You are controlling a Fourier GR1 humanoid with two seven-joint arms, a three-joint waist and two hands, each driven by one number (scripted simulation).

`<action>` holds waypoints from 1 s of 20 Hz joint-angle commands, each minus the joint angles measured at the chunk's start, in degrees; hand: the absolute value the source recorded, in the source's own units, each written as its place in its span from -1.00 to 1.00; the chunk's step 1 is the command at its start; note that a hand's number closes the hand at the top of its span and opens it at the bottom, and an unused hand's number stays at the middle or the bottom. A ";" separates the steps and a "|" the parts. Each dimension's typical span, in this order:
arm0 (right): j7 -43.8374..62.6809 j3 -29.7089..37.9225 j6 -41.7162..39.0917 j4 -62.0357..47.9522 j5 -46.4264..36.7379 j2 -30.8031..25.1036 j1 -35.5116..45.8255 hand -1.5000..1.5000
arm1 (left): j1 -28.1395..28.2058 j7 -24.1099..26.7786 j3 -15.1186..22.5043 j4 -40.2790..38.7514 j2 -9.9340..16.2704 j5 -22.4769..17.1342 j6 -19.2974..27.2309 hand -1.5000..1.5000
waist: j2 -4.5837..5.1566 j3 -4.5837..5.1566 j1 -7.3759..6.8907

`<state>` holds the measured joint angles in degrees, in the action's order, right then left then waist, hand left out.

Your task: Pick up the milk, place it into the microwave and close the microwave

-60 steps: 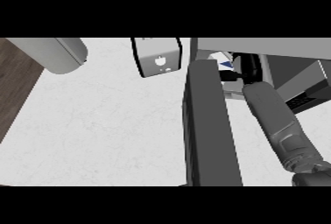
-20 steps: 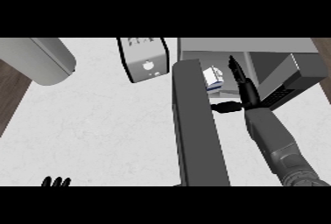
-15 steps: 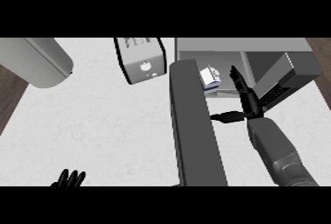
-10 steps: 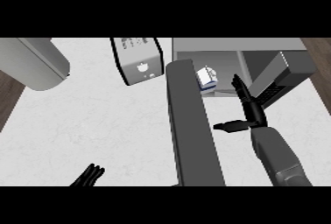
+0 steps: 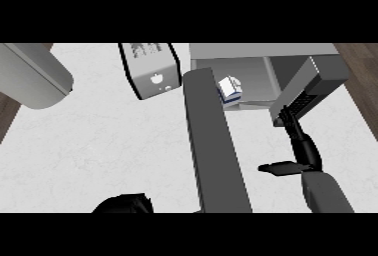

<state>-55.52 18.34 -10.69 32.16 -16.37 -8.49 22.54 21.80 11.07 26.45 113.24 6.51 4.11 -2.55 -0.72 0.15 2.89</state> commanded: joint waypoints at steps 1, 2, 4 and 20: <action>-0.55 -1.68 -4.81 9.39 1.38 -0.86 -8.53 -1.00 | -9.34 -5.36 -1.04 -5.66 -1.64 2.39 0.00 1.00 | 0.18 0.00 0.08; 1.36 -1.25 -7.35 12.79 3.06 -2.19 -9.68 -1.00 | -9.47 -5.59 -0.36 -5.57 -1.54 3.08 -0.08 1.00 | 0.04 0.03 0.29; 2.14 -2.39 -4.22 19.25 3.45 0.46 -15.55 -1.00 | -12.76 -4.41 -0.84 -10.68 -2.12 4.41 -0.37 1.00 | 0.19 0.03 -0.19; 6.13 -0.09 -14.01 39.70 13.80 -7.74 -29.48 -1.00 | -40.72 5.16 15.91 -53.33 -6.48 -0.08 4.05 1.00 | 1.21 -0.01 0.79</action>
<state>-46.59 17.88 -19.37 70.50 -4.76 -14.48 -4.79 -13.92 10.48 35.76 69.52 0.52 6.73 -2.59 0.14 0.14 3.04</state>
